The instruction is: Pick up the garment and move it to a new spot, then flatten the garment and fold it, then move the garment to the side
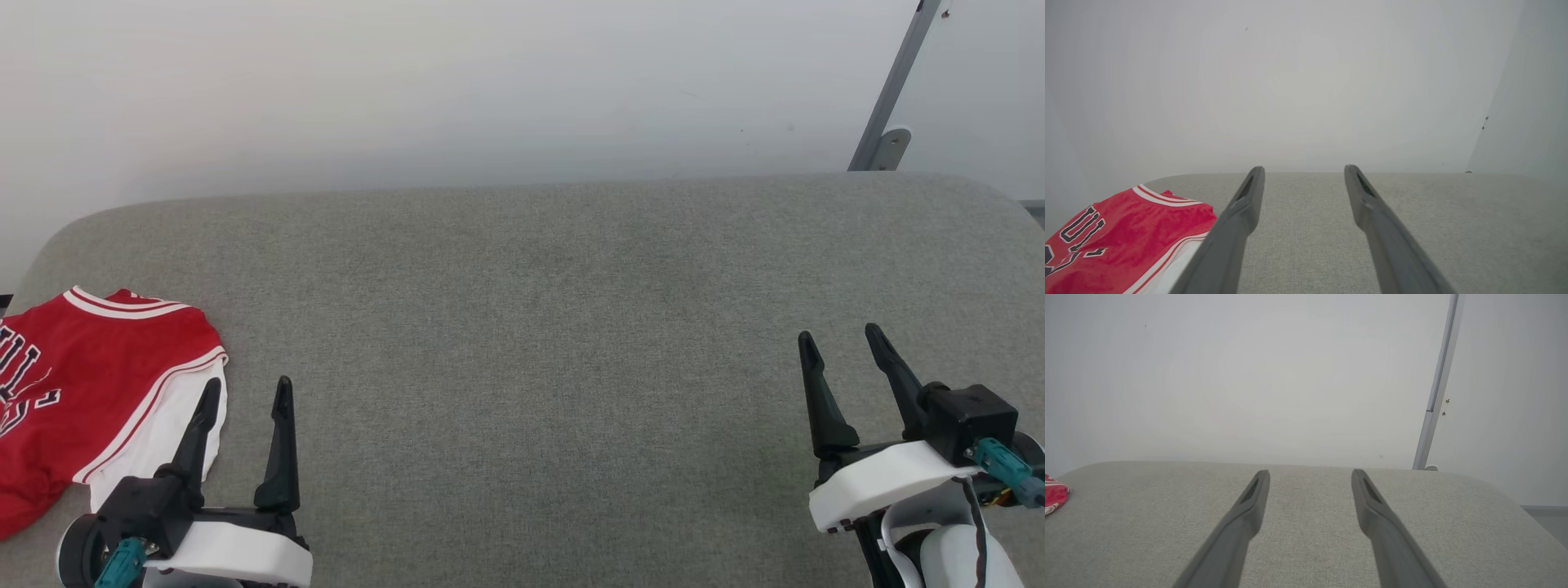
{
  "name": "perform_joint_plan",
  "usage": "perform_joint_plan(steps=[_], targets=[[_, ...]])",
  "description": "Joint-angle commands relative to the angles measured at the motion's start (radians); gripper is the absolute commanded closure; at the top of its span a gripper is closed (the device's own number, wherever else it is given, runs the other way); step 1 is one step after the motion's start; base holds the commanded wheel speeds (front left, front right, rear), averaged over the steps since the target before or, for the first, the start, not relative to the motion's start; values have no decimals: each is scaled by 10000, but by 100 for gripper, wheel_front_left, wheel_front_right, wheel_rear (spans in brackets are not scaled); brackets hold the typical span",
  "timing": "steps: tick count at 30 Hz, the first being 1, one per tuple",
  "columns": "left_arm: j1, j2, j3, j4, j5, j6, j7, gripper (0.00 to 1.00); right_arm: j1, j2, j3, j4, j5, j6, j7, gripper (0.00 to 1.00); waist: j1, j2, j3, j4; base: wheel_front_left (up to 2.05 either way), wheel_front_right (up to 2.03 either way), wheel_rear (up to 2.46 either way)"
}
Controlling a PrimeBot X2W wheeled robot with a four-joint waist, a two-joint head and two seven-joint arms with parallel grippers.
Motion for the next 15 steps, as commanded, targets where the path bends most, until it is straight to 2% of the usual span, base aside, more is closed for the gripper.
perform_joint_plan(steps=[1,15], targets=[[77,38,5,21,69,-47,-76,0,-44,-34,-11,-48,-57,-3,-89,0,0,-1,1,2,0,0,0],[-111,163,242,383,-615,-218,129,0,31,12,-84,-150,-212,-3,-238,0,0,-1,23,139,0,0,0]])
